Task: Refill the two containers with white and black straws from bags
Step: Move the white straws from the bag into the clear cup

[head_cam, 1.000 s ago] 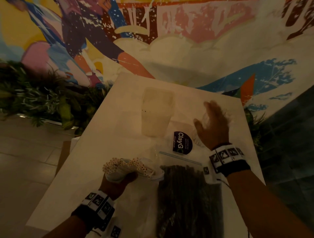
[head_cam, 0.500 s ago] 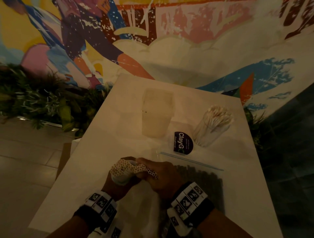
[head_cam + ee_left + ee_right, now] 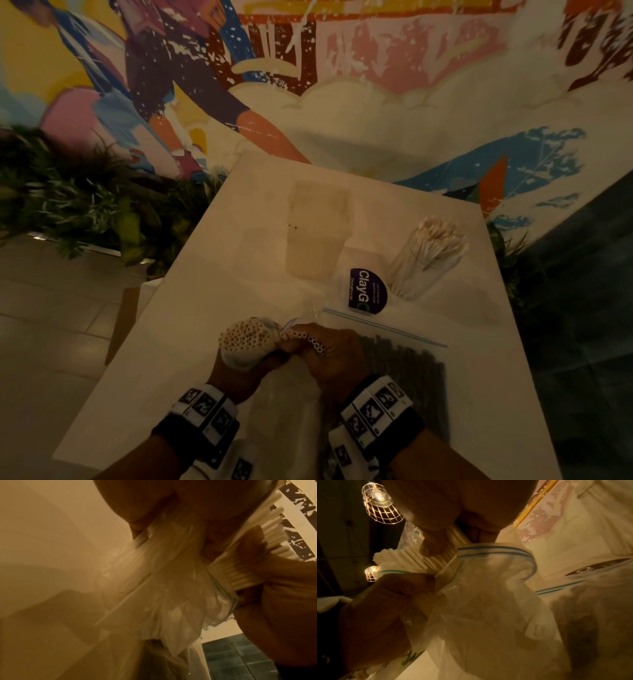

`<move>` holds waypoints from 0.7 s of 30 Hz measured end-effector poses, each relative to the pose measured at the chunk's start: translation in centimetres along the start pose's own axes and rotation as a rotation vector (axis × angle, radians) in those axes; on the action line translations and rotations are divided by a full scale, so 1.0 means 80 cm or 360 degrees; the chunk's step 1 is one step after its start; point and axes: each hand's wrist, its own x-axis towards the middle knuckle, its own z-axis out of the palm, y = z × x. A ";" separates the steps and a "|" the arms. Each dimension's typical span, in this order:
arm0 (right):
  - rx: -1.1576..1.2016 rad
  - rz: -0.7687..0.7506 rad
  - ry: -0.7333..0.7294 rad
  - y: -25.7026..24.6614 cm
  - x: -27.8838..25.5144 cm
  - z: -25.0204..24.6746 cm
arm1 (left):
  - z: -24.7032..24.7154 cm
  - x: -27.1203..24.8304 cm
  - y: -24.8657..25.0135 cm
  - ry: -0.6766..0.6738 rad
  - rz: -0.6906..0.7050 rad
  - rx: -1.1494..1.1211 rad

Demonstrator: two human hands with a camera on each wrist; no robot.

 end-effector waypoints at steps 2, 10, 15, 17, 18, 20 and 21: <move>-0.0002 -0.0014 0.0066 -0.002 0.002 -0.006 | -0.008 0.001 -0.010 0.0087 -0.0018 0.0040; -0.0033 0.0165 0.0401 0.002 0.014 -0.009 | -0.002 0.003 0.000 0.0152 0.0062 0.0016; 0.0099 0.0239 0.0353 -0.003 0.021 -0.012 | 0.001 0.002 0.000 0.0187 0.0087 -0.0050; 0.0096 0.0231 0.0418 -0.001 0.023 -0.013 | 0.004 0.002 0.003 0.0159 0.0126 -0.0072; 0.0080 0.0231 0.0408 0.001 0.022 -0.012 | 0.005 0.003 0.004 0.0158 0.0126 -0.0078; 0.0002 0.0295 0.0309 0.002 0.020 -0.011 | 0.004 0.004 0.001 0.0173 0.0113 -0.0112; -0.0022 0.0329 0.0278 0.001 0.019 -0.012 | 0.002 0.003 -0.001 0.0183 0.0105 -0.0121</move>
